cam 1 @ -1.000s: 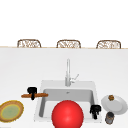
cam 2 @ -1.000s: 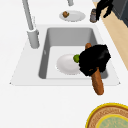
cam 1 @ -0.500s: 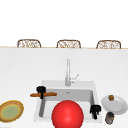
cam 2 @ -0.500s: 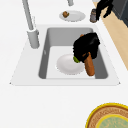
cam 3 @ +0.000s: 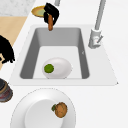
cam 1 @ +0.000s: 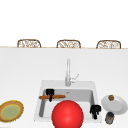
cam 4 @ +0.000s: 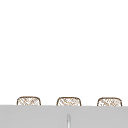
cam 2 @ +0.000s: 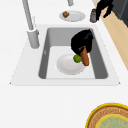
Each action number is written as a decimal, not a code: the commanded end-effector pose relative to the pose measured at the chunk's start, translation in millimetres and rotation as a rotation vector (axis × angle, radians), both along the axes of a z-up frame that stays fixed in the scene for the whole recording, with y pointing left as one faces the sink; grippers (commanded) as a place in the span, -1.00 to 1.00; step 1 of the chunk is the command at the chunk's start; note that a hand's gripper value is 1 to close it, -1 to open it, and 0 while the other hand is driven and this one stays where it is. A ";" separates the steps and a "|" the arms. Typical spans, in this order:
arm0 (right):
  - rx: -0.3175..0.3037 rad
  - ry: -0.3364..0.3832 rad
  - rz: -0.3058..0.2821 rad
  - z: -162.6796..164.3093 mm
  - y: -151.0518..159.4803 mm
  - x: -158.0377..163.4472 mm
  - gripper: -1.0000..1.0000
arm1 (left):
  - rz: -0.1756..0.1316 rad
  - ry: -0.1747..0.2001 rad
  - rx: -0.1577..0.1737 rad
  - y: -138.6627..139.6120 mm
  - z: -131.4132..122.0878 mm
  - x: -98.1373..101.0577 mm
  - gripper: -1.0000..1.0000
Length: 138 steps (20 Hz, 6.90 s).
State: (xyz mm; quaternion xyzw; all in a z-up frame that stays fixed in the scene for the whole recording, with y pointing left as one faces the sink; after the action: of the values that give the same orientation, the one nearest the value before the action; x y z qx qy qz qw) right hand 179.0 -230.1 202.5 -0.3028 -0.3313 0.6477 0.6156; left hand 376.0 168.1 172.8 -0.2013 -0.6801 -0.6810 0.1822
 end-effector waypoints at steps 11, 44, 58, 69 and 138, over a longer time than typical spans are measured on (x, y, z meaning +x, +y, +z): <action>0.000 0.000 0.000 0.0 0.0 0.0 0.00 | 0.018 0.026 0.032 -101.7 -84.1 7.4 1.00; 0.000 0.000 0.000 0.0 0.0 0.0 0.00 | 0.009 0.070 0.072 -188.1 -279.4 85.4 1.00; 0.000 0.000 0.000 0.0 0.0 0.0 0.00 | -0.047 0.122 0.033 -183.8 -203.7 76.1 -1.00; 0.000 0.000 0.000 0.0 0.0 0.0 0.00 | -0.039 0.096 -0.017 -129.0 -154.5 70.0 -1.00; 0.000 0.000 0.000 0.0 0.0 0.0 0.00 | 0.020 0.079 0.013 -8.7 118.0 -280.3 -1.00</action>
State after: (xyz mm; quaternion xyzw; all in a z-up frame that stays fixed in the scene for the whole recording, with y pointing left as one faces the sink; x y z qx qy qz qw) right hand 179.0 -230.1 202.5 -0.3028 -0.3313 0.6477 0.6156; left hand 101.3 153.3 293.6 -0.2410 -0.6589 -0.6851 0.1958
